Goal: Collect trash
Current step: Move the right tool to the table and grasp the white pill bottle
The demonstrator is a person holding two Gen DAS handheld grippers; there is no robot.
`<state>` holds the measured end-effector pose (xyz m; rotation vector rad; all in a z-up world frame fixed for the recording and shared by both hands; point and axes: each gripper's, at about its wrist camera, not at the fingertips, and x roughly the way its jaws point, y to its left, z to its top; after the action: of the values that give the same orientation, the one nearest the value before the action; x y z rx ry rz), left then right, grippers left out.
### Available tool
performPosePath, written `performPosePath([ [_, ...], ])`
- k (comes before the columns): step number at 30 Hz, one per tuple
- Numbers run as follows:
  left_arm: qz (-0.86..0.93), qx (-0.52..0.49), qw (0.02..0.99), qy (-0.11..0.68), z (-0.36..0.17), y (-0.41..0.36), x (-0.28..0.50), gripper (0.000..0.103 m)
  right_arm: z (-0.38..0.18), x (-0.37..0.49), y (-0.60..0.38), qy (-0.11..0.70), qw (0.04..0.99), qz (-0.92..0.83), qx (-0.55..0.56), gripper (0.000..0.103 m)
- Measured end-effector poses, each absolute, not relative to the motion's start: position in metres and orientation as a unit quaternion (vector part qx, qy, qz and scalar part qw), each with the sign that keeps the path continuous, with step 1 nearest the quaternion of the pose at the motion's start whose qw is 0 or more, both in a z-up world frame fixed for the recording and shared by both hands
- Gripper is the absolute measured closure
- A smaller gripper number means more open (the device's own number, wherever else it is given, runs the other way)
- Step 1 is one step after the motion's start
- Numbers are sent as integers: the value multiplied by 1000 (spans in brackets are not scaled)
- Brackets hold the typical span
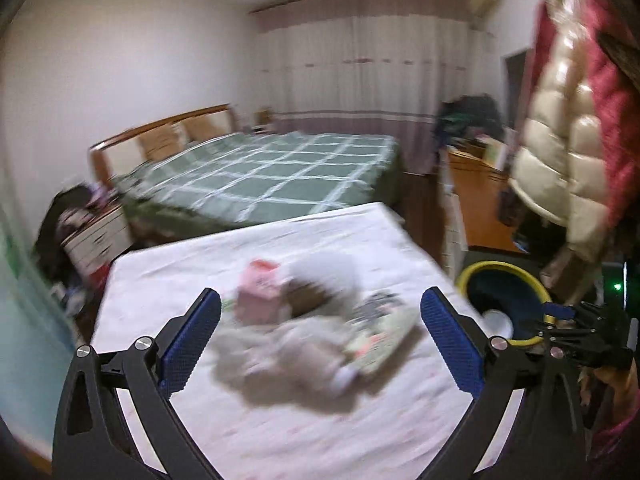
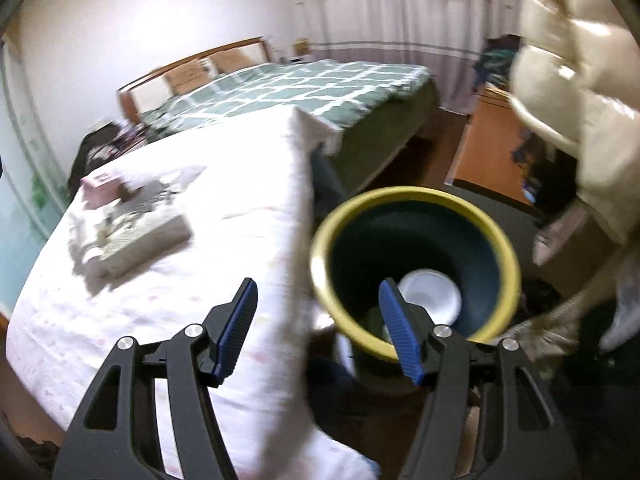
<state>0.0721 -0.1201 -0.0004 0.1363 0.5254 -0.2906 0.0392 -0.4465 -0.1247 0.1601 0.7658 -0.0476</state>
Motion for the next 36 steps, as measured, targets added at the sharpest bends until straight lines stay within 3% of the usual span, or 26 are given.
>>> performPosePath([
  [8,-79,37,958,272,-16,-48,66,5,-112,76,-362,373,924,79,40,43],
  [17,-47,25,966,254,-12,-21,54,5,-99,111,-262,374,906,198,-10,43],
  [24,-40,13,963,268,-23,-9,59,5,-107,132,-208,390,884,252,-51,61],
  [36,-43,3,957,287,-37,-2,70,5,-125,162,-192,407,880,233,-72,60],
])
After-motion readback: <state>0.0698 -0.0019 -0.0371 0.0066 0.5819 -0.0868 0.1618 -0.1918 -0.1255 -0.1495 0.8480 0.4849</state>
